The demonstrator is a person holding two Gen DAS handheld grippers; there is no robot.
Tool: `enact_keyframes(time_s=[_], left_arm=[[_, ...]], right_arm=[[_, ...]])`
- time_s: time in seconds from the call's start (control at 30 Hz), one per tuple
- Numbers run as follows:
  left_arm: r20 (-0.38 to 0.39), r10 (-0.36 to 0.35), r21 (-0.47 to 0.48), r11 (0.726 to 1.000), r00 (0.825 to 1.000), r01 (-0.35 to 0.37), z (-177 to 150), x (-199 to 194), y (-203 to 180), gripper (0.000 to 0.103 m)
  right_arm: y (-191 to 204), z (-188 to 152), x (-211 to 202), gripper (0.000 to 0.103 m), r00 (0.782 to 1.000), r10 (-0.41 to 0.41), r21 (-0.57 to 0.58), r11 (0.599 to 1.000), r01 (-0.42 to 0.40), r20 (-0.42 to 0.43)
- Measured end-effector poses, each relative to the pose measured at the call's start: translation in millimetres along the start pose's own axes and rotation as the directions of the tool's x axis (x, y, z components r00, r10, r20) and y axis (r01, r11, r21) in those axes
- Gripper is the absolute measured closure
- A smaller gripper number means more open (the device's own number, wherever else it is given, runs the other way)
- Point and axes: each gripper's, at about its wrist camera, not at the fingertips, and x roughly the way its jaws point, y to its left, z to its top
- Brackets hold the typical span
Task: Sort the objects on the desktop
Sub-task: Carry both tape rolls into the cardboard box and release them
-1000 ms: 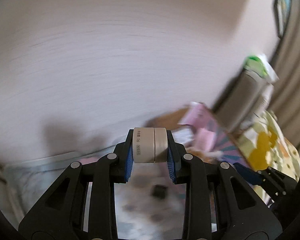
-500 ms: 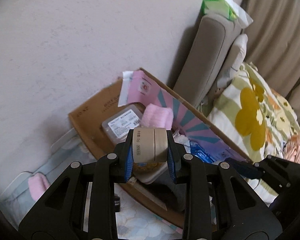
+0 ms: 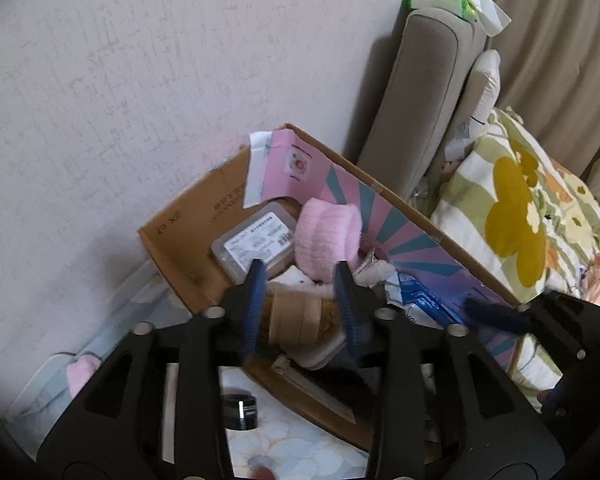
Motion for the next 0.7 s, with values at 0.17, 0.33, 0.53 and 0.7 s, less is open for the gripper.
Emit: enact_keyframes(time_s=[0.17,0.33,0.53,0.7], left_arm=[[0.051,0.019,0.013,1.0,0.999,-0.02,1.5,-13.5,-2.3,0.0],[0.046,0.03,0.007,1.0,0.998,-0.031,-4.7,-24.9,3.2,0.0],[0.077,0.031,-0.016,0.999,0.997,-0.03,-17.0,-48.3,13.2,0.0],[0.108,0.026,-0.062,0.998,0.994,-0.02,-28.8,-68.4,31.2,0.0]], right_arm=[[-1.9,-1.2,-7.8,0.022,1.0,-0.005,0.007,1.0,0.005,0.019],[-1.2,-1.1,-18.2,0.022,0.999,-0.022,0.003,1.0,0.021,0.04],[6.4,-4.1,-30.2,0.022,0.998,-0.034,-0.012,0.999,0.035,0.059],[15.0,-6.4,-41.8,0.022,0.997,-0.012,-0.009,1.0,0.013,0.076]])
